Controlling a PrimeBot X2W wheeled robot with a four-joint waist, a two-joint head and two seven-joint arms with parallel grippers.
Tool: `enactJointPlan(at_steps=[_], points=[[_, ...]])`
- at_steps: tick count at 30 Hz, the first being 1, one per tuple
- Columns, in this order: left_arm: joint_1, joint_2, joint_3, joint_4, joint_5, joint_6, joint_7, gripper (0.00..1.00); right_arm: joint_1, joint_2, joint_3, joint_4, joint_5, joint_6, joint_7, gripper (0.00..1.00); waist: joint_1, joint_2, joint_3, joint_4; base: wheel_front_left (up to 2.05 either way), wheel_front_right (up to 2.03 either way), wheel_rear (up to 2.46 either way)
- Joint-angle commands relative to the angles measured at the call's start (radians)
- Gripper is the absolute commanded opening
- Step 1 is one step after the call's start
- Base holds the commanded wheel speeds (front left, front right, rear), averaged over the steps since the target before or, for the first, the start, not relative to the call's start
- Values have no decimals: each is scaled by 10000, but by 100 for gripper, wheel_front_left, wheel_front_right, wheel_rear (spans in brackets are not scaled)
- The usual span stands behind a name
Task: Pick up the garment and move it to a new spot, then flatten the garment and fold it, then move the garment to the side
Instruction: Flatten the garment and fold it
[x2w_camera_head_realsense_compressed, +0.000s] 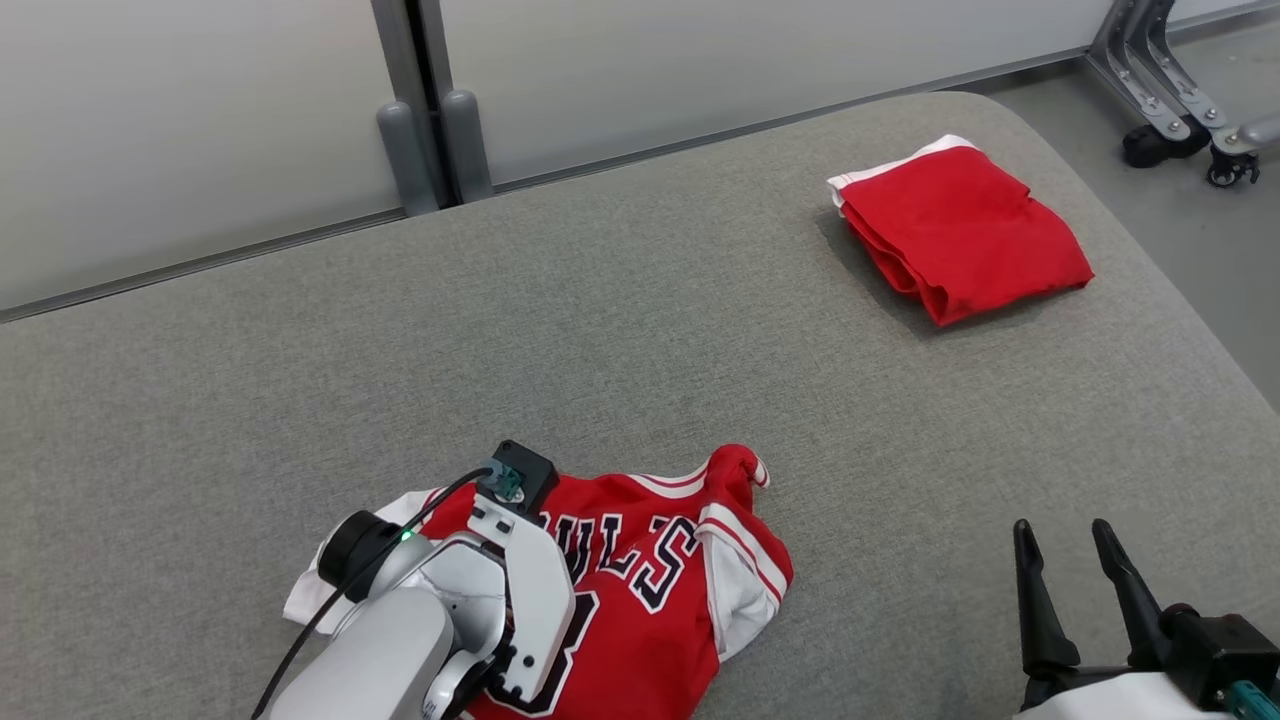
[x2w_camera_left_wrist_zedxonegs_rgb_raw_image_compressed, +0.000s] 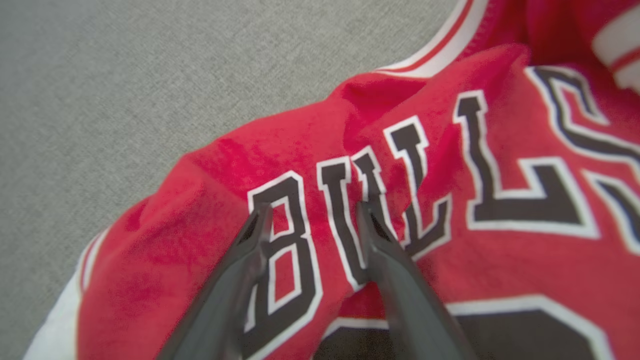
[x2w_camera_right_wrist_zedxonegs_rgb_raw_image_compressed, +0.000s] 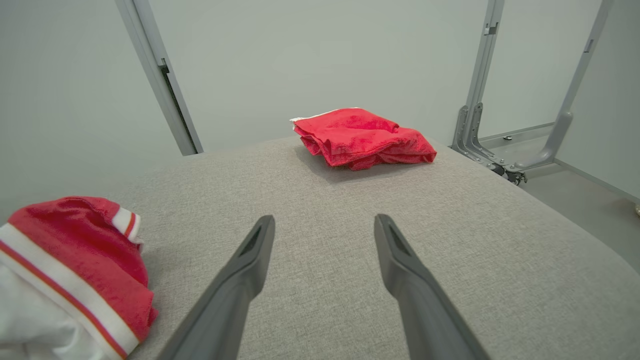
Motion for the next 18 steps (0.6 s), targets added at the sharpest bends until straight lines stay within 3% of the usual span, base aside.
enactJointPlan(at_steps=[1, 4, 14, 18], points=[[-1, 144, -61, 103, -83, -169, 143, 0, 39, -48, -47, -21, 69, -2, -48, 100, 0, -1, 83, -138, 0, 0, 0], [12, 299, 25, 28, -53, -187, -124, 0, 90, -47, -162, -69, 86, 0, -50, 100, 0, -1, 99, -51, 0, 0, 0], [-765, 557, 1400, -616, 422, 1225, -2820, 0, -251, -50, -96, -219, 148, -2, -50, 100, 0, -1, 361, 400, 0, 0, 0], [-1477, 751, 1740, -189, 684, 1426, -3496, 0, -352, -51, -25, -213, 178, -2, -48, 100, 0, -1, 646, 356, 0, 0, 0]])
